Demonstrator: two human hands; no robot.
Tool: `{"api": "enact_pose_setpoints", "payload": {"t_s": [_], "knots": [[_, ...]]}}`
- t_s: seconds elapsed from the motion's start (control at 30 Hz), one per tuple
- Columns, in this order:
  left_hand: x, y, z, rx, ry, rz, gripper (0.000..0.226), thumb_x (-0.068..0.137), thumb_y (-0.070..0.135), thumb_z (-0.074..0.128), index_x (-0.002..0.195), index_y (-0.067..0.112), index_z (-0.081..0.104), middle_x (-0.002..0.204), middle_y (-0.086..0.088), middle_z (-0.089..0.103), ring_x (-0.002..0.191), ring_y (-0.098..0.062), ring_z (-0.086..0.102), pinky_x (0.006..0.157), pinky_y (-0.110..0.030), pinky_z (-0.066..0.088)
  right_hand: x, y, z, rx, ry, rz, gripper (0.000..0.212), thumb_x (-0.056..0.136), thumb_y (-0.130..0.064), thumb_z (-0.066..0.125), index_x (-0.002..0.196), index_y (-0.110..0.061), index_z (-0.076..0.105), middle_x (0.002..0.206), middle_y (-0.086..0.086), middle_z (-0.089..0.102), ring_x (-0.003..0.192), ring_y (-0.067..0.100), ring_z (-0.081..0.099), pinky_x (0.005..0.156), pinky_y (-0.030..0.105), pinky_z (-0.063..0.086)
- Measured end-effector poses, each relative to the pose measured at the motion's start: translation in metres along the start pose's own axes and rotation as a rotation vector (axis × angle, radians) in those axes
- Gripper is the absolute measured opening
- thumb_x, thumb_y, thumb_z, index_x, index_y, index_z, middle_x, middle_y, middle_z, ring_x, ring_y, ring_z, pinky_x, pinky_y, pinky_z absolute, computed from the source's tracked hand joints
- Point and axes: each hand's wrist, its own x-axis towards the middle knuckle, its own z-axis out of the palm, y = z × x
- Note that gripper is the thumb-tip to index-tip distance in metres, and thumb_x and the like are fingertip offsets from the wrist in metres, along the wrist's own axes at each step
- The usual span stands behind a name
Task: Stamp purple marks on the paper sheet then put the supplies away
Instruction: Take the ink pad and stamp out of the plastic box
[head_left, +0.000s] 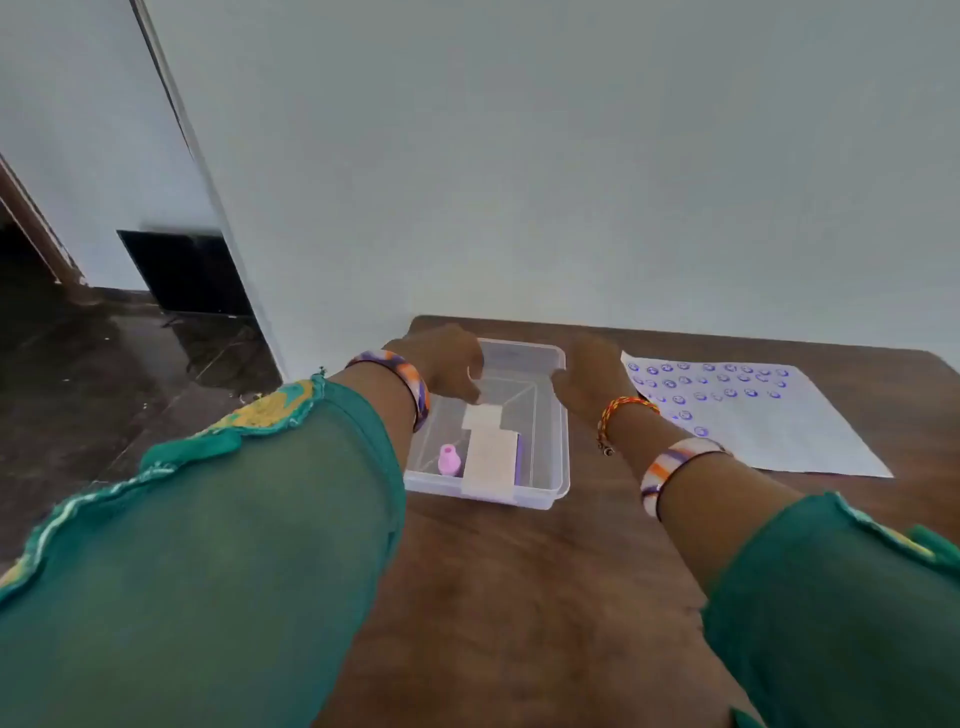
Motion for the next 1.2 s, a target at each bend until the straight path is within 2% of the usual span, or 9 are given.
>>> {"api": "enact_pose_setpoints", "payload": {"t_s": [0.17, 0.27, 0.37, 0.53, 0.7, 0.87, 1.03, 1.13, 1.2], "knots": [[-0.007, -0.012, 0.051, -0.044, -0.224, -0.06, 0.051, 0.083, 0.033, 0.067, 0.123, 0.004, 0.059, 0.129, -0.012, 0.06, 0.117, -0.029, 0.056, 0.099, -0.033, 0.043, -0.015, -0.006, 0.046, 0.098, -0.153, 0.151, 0.026, 0.086, -0.015, 0.06, 0.109, -0.004, 0.06, 0.111, 0.018, 0.061, 0.115, 0.032, 0.058, 0.084, 0.029, 0.046], [-0.005, -0.021, 0.072, -0.062, -0.246, -0.049, 0.04, 0.082, 0.028, 0.066, 0.113, 0.003, 0.067, 0.117, -0.015, 0.068, 0.105, -0.03, 0.063, 0.09, -0.032, 0.049, -0.017, -0.011, 0.06, 0.065, -0.232, 0.203, 0.043, 0.085, -0.022, 0.064, 0.12, 0.001, 0.055, 0.124, 0.019, 0.061, 0.118, 0.033, 0.056, 0.094, 0.035, 0.047], [-0.003, -0.025, 0.08, -0.109, -0.204, -0.025, 0.029, 0.082, 0.017, 0.064, 0.106, 0.002, 0.07, 0.109, -0.016, 0.071, 0.095, -0.03, 0.064, 0.086, -0.033, 0.051, -0.015, -0.011, 0.075, 0.05, -0.255, 0.244, 0.047, 0.083, -0.024, 0.067, 0.121, 0.0, 0.054, 0.124, 0.018, 0.061, 0.114, 0.033, 0.058, 0.092, 0.036, 0.048], [-0.002, -0.026, 0.081, -0.177, -0.136, 0.001, 0.02, 0.085, 0.011, 0.058, 0.097, -0.001, 0.07, 0.099, -0.02, 0.07, 0.075, -0.022, 0.052, 0.072, -0.026, 0.041, -0.009, -0.016, 0.084, 0.152, -0.301, 0.349, 0.047, 0.08, -0.019, 0.07, 0.12, -0.001, 0.054, 0.122, 0.017, 0.061, 0.112, 0.033, 0.058, 0.092, 0.036, 0.049], [-0.008, -0.023, 0.074, -0.213, -0.148, 0.034, 0.029, 0.089, 0.014, 0.059, 0.114, 0.0, 0.066, 0.115, -0.018, 0.069, 0.095, -0.034, 0.064, 0.086, -0.028, 0.046, -0.004, -0.02, 0.078, 0.328, -0.341, 0.435, 0.05, 0.083, -0.016, 0.068, 0.125, 0.001, 0.05, 0.128, 0.019, 0.058, 0.118, 0.034, 0.056, 0.102, 0.039, 0.048], [-0.003, -0.002, 0.051, -0.19, -0.101, 0.07, 0.04, 0.089, 0.019, 0.059, 0.126, 0.003, 0.058, 0.127, -0.016, 0.064, 0.107, -0.034, 0.061, 0.094, -0.033, 0.047, -0.004, -0.01, 0.042, 0.598, -0.287, 0.556, 0.046, 0.083, -0.009, 0.066, 0.125, 0.002, 0.05, 0.127, 0.018, 0.059, 0.116, 0.035, 0.059, 0.098, 0.042, 0.052], [0.015, 0.061, 0.033, -0.187, 0.005, 0.178, 0.047, 0.087, 0.016, 0.058, 0.133, 0.008, 0.051, 0.135, -0.013, 0.057, 0.118, -0.031, 0.054, 0.101, -0.036, 0.042, -0.008, 0.039, -0.015, 0.619, -0.225, 0.581, 0.047, 0.084, -0.009, 0.065, 0.126, 0.002, 0.048, 0.133, 0.018, 0.055, 0.118, 0.036, 0.056, 0.101, 0.048, 0.047], [0.022, 0.11, 0.042, -0.24, 0.021, 0.246, 0.044, 0.085, 0.011, 0.055, 0.128, 0.006, 0.055, 0.125, -0.015, 0.063, 0.105, -0.03, 0.059, 0.087, -0.033, 0.047, -0.019, 0.091, -0.04, 0.553, -0.176, 0.628, 0.035, 0.079, -0.012, 0.071, 0.107, 0.001, 0.054, 0.123, 0.011, 0.06, 0.113, 0.033, 0.059, 0.098, 0.047, 0.05], [0.023, 0.141, 0.054, -0.256, 0.009, 0.295, 0.042, 0.082, 0.009, 0.053, 0.123, 0.005, 0.059, 0.115, -0.017, 0.067, 0.101, -0.032, 0.062, 0.083, -0.032, 0.048, -0.034, 0.122, -0.055, 0.526, -0.148, 0.676, 0.043, 0.079, -0.012, 0.071, 0.115, 0.004, 0.053, 0.124, 0.018, 0.061, 0.114, 0.036, 0.059, 0.098, 0.048, 0.05]]}}
